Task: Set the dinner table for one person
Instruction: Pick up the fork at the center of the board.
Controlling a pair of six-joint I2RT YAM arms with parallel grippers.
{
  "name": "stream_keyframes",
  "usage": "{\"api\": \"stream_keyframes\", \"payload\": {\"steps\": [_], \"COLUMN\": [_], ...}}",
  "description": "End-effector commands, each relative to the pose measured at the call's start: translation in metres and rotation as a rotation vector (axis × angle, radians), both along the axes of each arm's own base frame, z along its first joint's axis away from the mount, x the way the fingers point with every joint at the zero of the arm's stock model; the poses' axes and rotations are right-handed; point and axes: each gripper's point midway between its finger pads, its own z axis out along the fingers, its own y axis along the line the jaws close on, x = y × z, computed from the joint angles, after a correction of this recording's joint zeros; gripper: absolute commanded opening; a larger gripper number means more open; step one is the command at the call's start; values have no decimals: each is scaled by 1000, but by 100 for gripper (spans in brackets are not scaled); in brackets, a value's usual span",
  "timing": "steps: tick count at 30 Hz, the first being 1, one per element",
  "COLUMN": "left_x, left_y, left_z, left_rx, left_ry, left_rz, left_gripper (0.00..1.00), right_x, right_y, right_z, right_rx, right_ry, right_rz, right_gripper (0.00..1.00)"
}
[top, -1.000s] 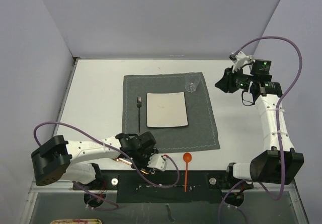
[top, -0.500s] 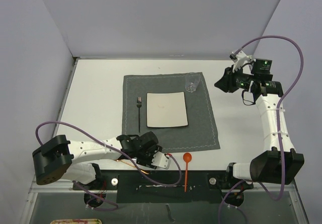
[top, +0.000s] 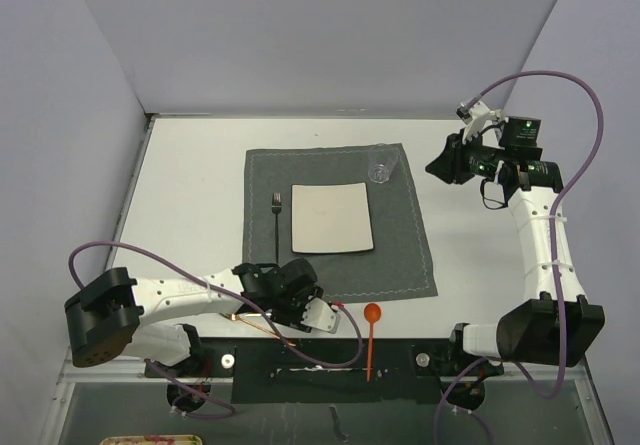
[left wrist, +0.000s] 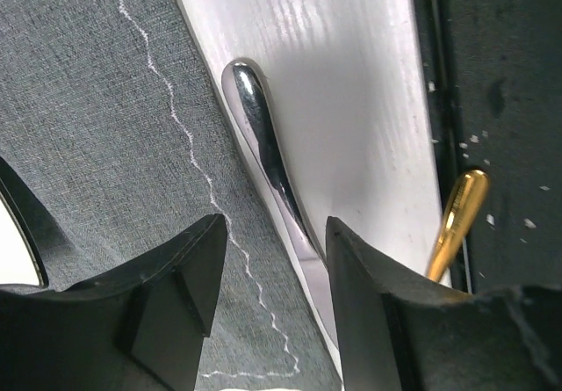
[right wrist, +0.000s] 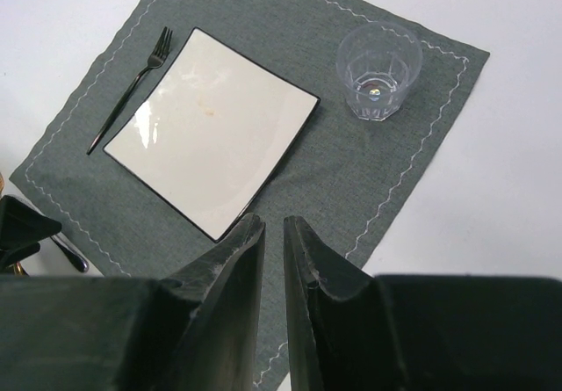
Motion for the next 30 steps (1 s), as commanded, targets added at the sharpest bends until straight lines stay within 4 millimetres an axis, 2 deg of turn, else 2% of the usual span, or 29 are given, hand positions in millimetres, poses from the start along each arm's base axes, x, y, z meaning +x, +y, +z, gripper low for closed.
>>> {"api": "stream_keyframes", "payload": {"steps": [1,3,7,14,18,21,25,30], "left_x": [-19,-30,-55,-77,-77,-74,-64,-54], "left_y": [-3,-3,12,68,83,81,80,71], "left_z": [34,47,62,49,44,38,17,6], "left_rx": [-3,-4,41,193,209,201,222,193], "left_ry": [103,160,282,335,312,292,265,250], "left_rz": [-25,-39,-69,-78,-67,-72,-62,-68], "left_gripper": [48,48,48,46,45,43,42,41], "right_x": [4,4,6,7,8,8,9,10], "right_y": [1,1,1,-3,-5,-7,-10,-12], "right_z": [22,22,25,24,22,19,22,25], "right_rx": [13,13,15,-13,-14,-14,-2,4], "right_ry": [-65,-68,-70,-76,-74,-70,-63,-57], "right_rz": [16,15,15,7,3,-4,-10,-11], "right_gripper": [17,17,17,17,17,17,17,17]}}
